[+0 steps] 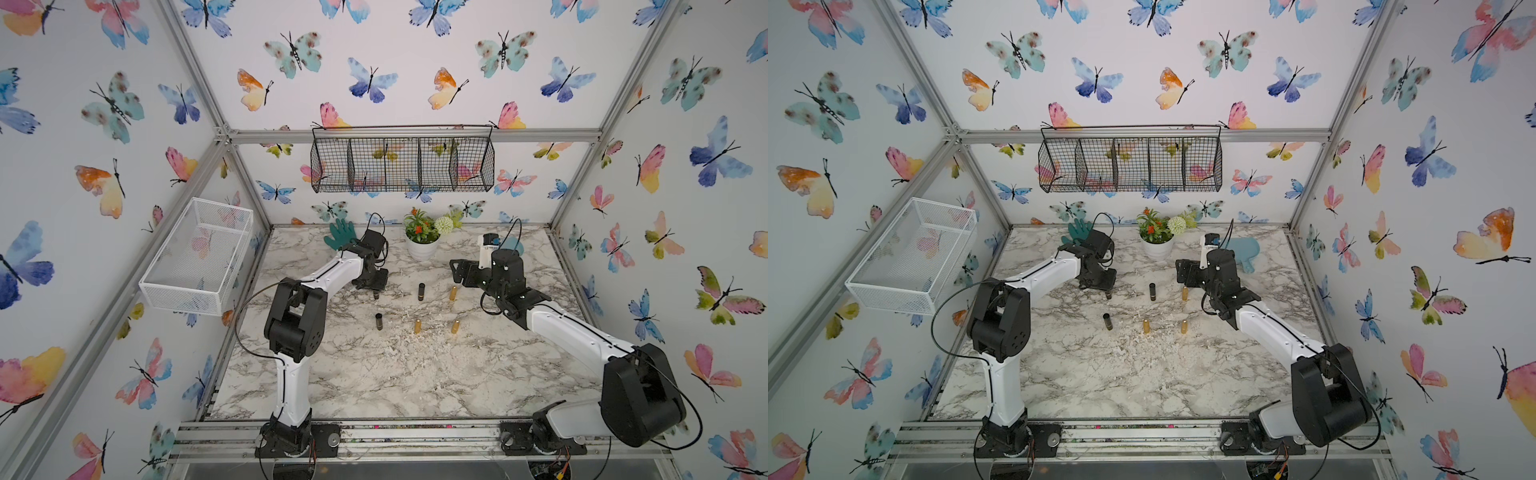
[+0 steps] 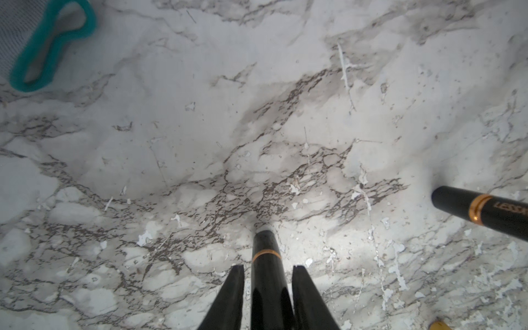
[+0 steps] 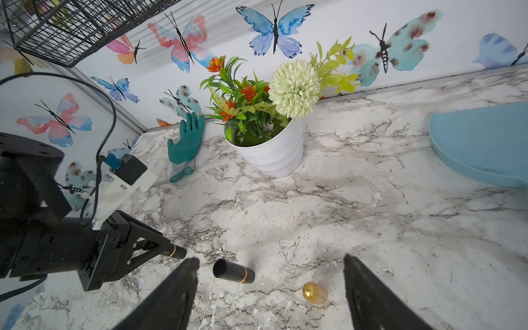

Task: Open the lipstick cap
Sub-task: Pick up the lipstick at the center of the board, then open the cover of the lipstick.

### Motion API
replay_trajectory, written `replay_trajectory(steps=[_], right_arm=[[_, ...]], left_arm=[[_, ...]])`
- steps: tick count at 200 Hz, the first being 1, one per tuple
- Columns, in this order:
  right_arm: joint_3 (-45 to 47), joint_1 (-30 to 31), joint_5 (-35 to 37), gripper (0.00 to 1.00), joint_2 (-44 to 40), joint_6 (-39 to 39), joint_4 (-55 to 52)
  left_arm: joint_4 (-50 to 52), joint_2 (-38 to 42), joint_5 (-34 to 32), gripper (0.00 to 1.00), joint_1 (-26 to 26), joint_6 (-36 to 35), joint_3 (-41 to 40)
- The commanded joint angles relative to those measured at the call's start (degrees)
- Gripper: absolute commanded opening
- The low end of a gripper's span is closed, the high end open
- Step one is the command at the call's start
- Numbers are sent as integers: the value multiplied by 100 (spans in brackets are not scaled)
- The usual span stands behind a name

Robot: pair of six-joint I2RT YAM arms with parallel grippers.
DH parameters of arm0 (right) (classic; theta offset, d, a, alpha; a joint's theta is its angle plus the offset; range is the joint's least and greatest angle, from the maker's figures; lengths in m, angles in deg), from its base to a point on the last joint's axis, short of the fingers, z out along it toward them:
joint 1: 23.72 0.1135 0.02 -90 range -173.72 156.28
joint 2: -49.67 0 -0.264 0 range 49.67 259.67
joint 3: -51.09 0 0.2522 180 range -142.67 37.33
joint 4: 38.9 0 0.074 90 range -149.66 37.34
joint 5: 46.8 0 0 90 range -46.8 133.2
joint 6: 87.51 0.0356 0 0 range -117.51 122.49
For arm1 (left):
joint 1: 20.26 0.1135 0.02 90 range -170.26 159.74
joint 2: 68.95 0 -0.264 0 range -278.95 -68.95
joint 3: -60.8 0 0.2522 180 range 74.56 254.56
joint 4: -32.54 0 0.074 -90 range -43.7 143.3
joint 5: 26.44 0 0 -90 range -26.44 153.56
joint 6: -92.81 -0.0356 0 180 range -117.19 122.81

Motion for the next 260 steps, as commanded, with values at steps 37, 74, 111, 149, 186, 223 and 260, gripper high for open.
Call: replay_trajectory(steps=[37, 74, 111, 149, 186, 223, 260], right_arm=[[48, 29, -87, 82, 140, -89, 162], [-109, 35, -433, 79, 277, -332, 124], [-533, 423, -999, 78, 620, -1408, -199], [-798, 1001, -1416, 82, 783, -2098, 22], [-1349, 1533, -1547, 82, 1134, -2825, -183], [-1524, 1746, -2046, 81, 1244, -2981, -281], [-1565, 1882, -1955, 80, 1390, -3046, -198]], left_arm=[[225, 65, -146, 22, -50, 10, 65], [404, 359, -202, 12, -57, 10, 190], [1218, 892, 44, 8, -31, -41, 935], [2016, 1459, 759, 8, -12, 136, 1319], [1855, 2118, 1501, 7, -1, 605, 794], [1708, 2535, 1740, 6, 19, 729, 534], [1708, 2686, 2141, 6, 26, 669, 342]])
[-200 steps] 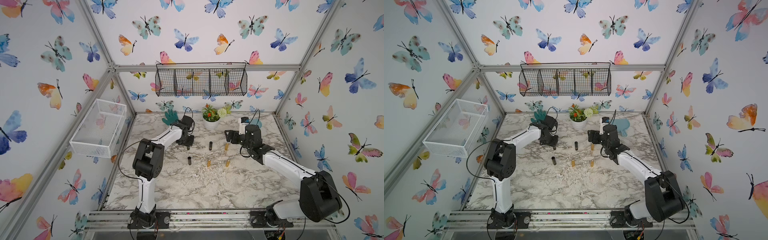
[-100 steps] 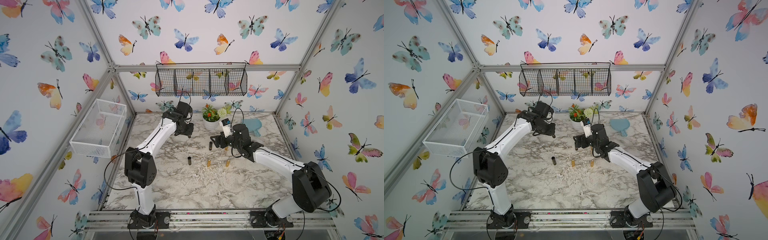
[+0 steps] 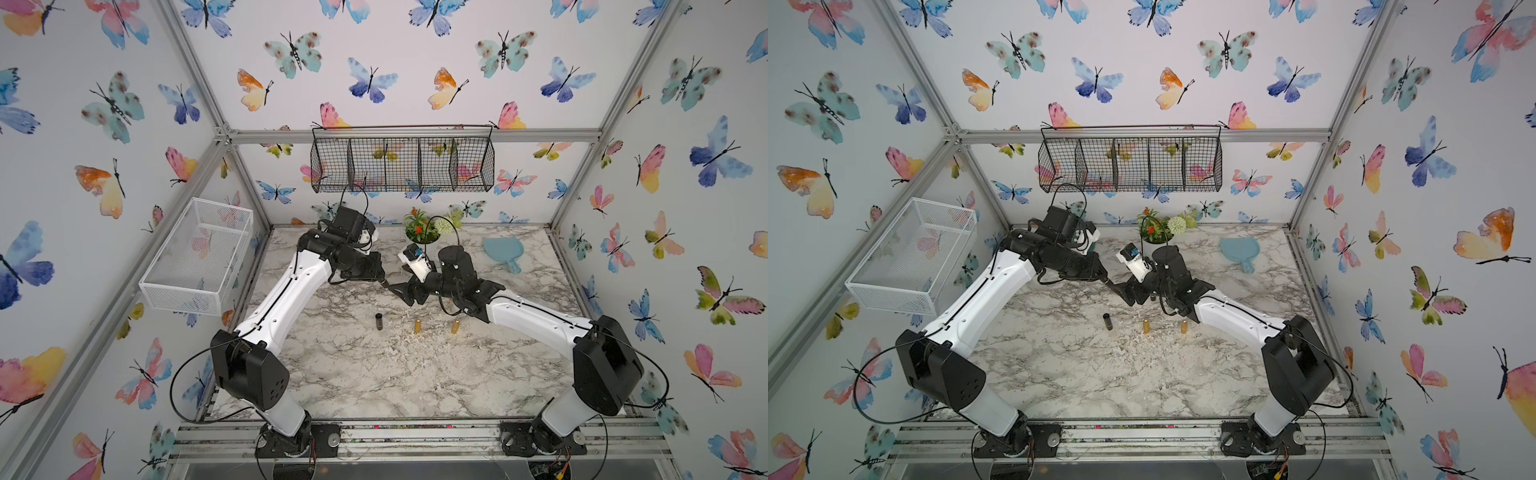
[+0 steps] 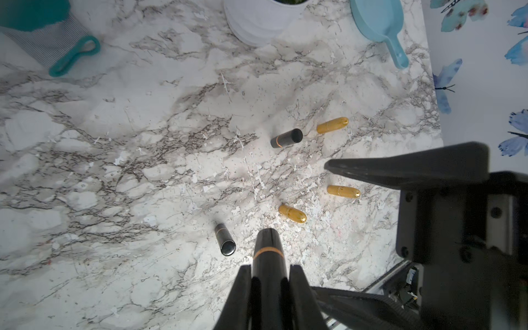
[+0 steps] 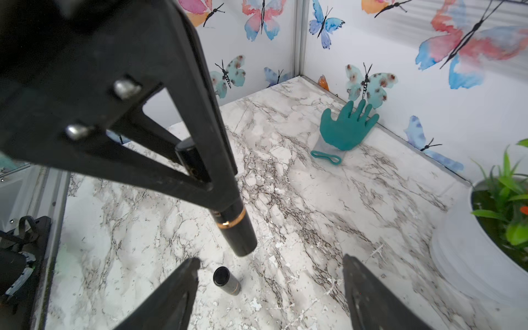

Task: Open the lipstick cap
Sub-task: Open the cover of the lipstick.

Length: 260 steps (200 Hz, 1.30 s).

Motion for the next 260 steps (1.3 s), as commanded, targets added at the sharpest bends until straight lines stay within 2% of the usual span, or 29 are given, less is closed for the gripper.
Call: replay_trajectory(steps=[1, 65, 100, 169, 192, 260], right_arm=[[-103, 85, -139, 80, 176, -179, -34], [-300, 180, -282, 67, 343, -201, -30], [-256, 222, -353, 56, 305, -192, 23], [-248, 252, -203, 20, 314, -330, -130], [-150, 252, 121, 15, 255, -477, -257], [201, 244, 868, 12, 17, -649, -319]], left_arm=[[27, 317, 439, 6, 21, 18, -86], [38, 417, 687, 6, 22, -113, -222], [33, 407, 725, 6, 19, -154, -302], [49, 345, 635, 0, 151, -216, -242], [31, 363, 587, 0, 310, -233, -197], [-98, 491, 833, 0, 1030, -231, -257]])
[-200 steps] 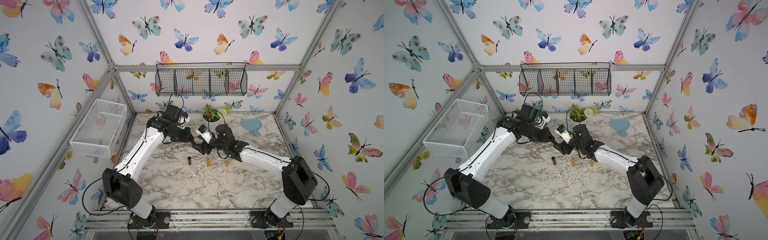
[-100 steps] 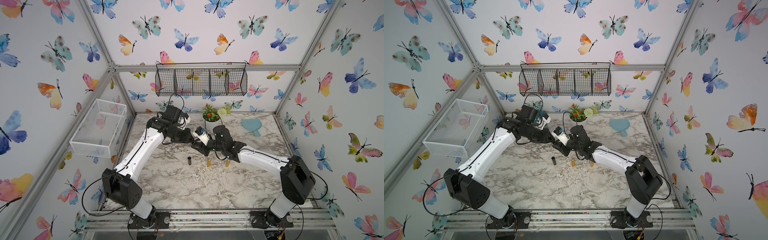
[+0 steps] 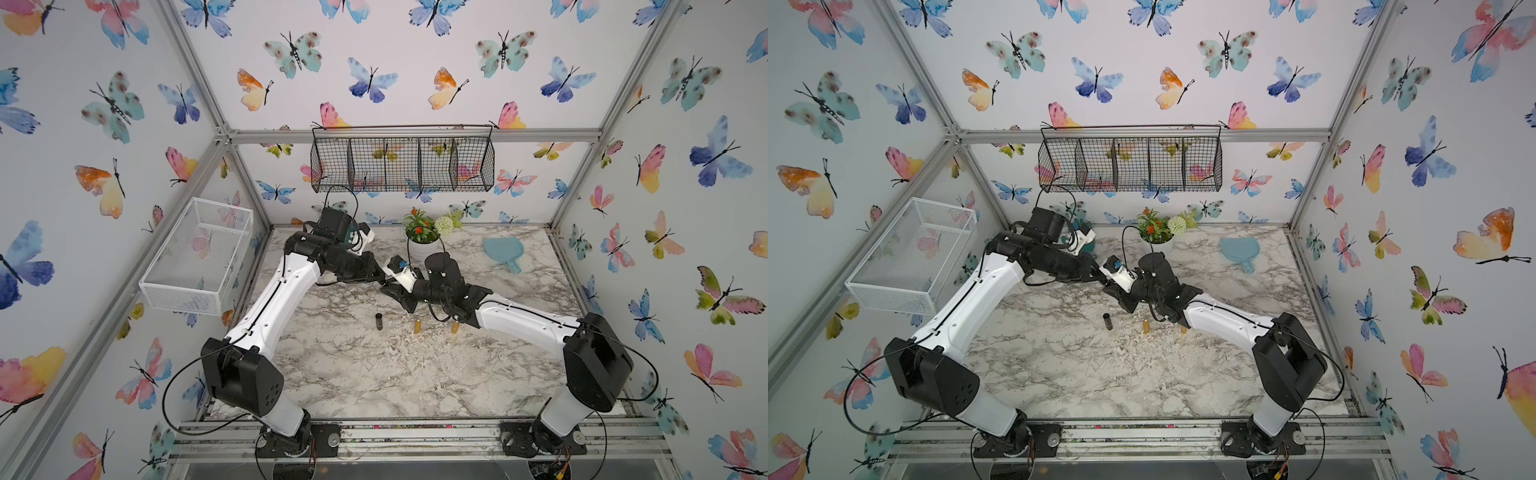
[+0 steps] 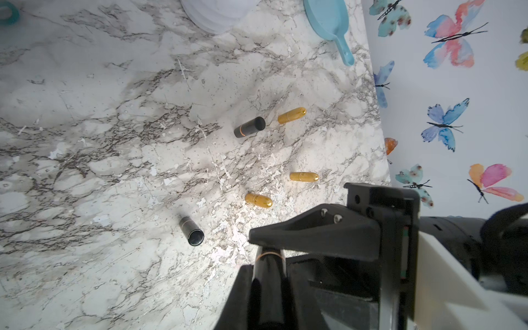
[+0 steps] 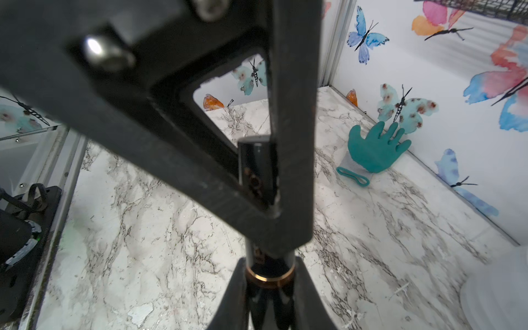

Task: Open the lipstick cap
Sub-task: Open the cover of the lipstick.

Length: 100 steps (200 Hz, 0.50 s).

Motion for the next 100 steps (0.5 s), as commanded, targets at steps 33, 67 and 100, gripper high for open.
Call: replay_trajectory(steps=[33, 67, 100], right_arm=[[214, -132, 746, 12, -149, -99, -511], [154, -132, 854, 11, -129, -139, -553], [144, -128, 838, 9, -129, -172, -571]], left_arm=[[-20, 325, -178, 0, 611, -131, 70], [-93, 489, -159, 0, 912, -34, -18], [-494, 703, 155, 0, 1365, 141, -203]])
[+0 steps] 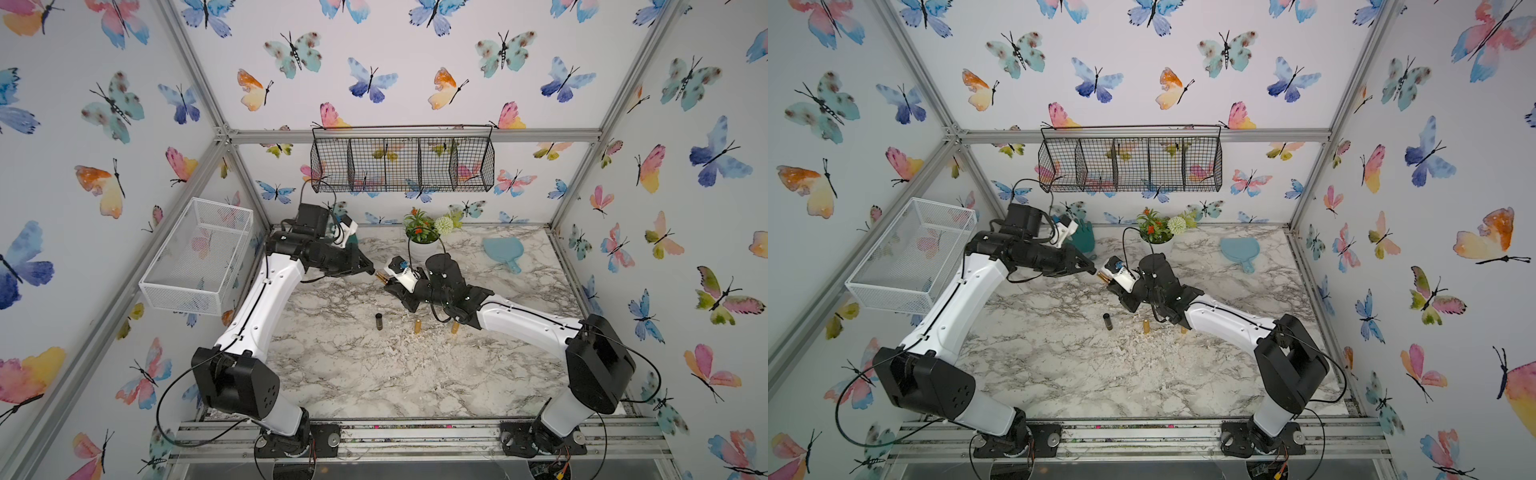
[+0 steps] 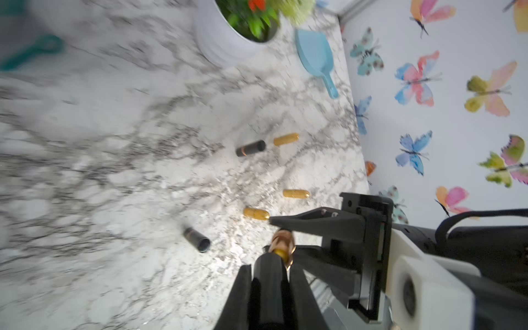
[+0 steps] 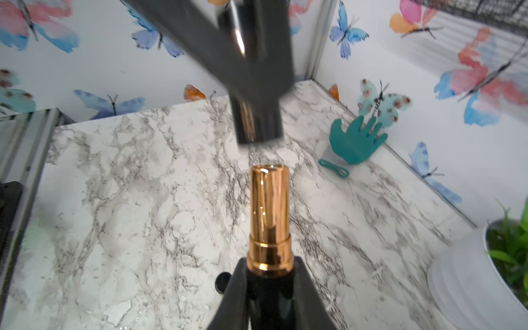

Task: Open the lipstick cap
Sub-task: Open the cover of the lipstick, then place the cover at the center of the board.

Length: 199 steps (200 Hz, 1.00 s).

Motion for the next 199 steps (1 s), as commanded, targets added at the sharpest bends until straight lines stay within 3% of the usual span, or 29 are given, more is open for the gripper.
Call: replay_trajectory(steps=[1, 31, 53, 96, 199], right_arm=[[59, -82, 337, 9, -79, -26, -337], [41, -84, 412, 10, -125, 20, -337], [25, -84, 374, 10, -225, 59, -284], [-99, -84, 415, 12, -375, 58, -521], [1, -84, 461, 14, -447, 234, -513]], left_arm=[[-238, 334, -180, 0, 385, 83, -100], [-553, 306, -651, 0, 395, 127, -270], [-1081, -7, -1982, 0, 282, 276, -821], [-2364, -674, -3183, 0, 58, 581, -1610], [-2194, -2613, -3425, 3, -317, 177, -990]])
